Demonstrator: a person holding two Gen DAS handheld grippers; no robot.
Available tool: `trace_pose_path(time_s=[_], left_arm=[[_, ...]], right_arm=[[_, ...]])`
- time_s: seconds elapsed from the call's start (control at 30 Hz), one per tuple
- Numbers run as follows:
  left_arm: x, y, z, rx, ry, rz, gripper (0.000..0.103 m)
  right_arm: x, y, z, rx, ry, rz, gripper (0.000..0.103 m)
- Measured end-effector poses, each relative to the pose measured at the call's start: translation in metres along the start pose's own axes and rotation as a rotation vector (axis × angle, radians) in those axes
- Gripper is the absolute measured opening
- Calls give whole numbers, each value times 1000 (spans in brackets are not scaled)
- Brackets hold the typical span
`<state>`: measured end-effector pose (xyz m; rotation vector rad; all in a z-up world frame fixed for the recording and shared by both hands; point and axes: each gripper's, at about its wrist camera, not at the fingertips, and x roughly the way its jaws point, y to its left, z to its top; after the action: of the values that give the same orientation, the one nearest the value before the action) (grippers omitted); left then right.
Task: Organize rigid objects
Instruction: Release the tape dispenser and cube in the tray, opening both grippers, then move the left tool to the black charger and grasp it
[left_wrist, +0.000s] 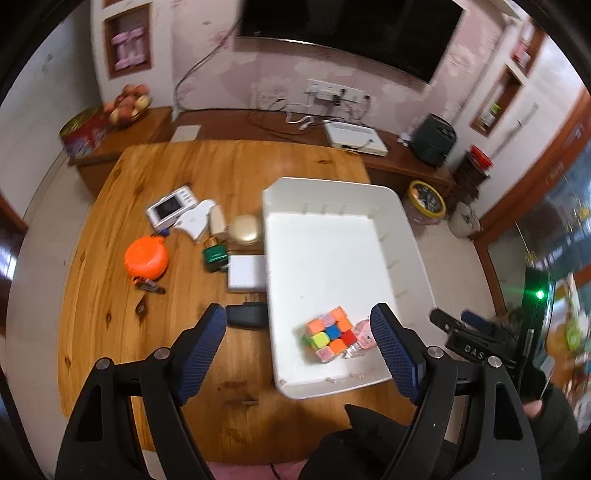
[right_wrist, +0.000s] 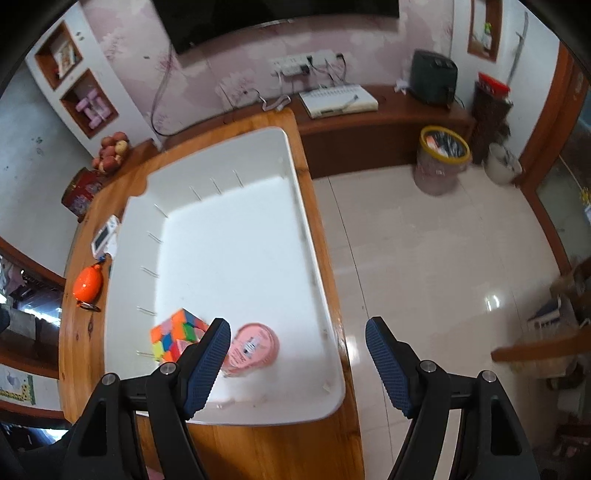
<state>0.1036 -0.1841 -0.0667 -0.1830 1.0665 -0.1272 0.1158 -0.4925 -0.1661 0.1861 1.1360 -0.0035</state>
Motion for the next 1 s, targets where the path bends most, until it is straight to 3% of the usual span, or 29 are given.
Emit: trace_pose_path(time_s=[0.2,0.43,0.63,0.83,1.0], left_arm=[[10,32,-2,-96,35,85,83],[33,63,-8,-202,129,143,83],[57,69,-18,-206,241,92,83],[79,78,-23,-283,337,63,83],[95,92,-22,-394,370,40,83]], right_arm=[[19,-7,-6,17,69,-32,71],[42,-16,-17,42,175,-38,46],[53,-15,-21,27,230,-34,23],[56,-19,-22,33,242,-58,8],[55,-17,-22,7,248,-67,8]])
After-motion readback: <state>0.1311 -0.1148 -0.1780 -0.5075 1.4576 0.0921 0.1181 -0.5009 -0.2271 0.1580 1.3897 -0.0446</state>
